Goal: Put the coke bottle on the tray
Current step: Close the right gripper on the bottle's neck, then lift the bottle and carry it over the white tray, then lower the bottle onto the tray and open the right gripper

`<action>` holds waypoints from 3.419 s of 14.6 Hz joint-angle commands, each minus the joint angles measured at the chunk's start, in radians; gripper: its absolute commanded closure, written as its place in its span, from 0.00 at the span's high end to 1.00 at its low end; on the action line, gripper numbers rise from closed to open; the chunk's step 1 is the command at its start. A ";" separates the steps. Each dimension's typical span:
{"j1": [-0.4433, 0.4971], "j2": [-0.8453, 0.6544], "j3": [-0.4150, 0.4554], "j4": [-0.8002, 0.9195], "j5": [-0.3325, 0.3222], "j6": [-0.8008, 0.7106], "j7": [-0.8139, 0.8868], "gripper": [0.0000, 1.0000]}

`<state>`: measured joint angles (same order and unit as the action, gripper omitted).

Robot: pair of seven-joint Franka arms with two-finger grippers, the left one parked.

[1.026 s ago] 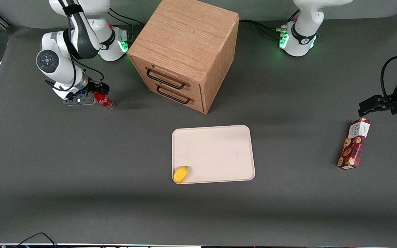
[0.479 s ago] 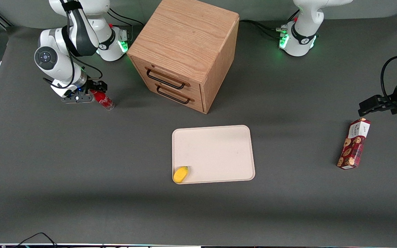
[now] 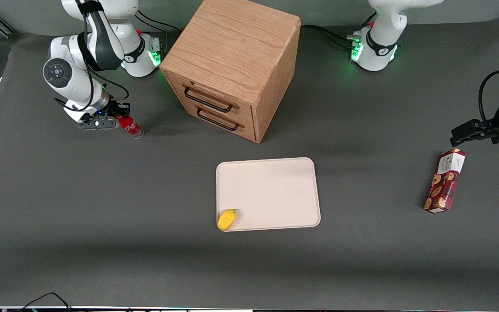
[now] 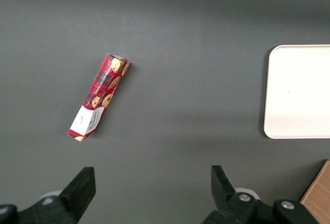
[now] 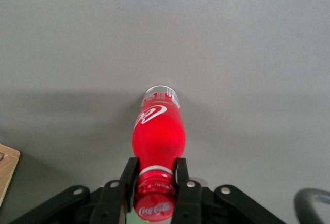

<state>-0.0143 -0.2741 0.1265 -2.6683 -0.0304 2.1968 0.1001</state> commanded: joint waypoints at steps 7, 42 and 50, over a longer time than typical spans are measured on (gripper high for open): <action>-0.010 0.012 -0.007 0.299 -0.017 -0.272 0.023 0.00; 0.346 1.109 0.300 1.568 -0.195 -0.427 0.848 0.00; 0.346 1.121 0.301 1.562 -0.241 -0.404 0.833 1.00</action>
<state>0.3155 0.8433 0.4322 -1.1362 -0.2331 1.8008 0.9323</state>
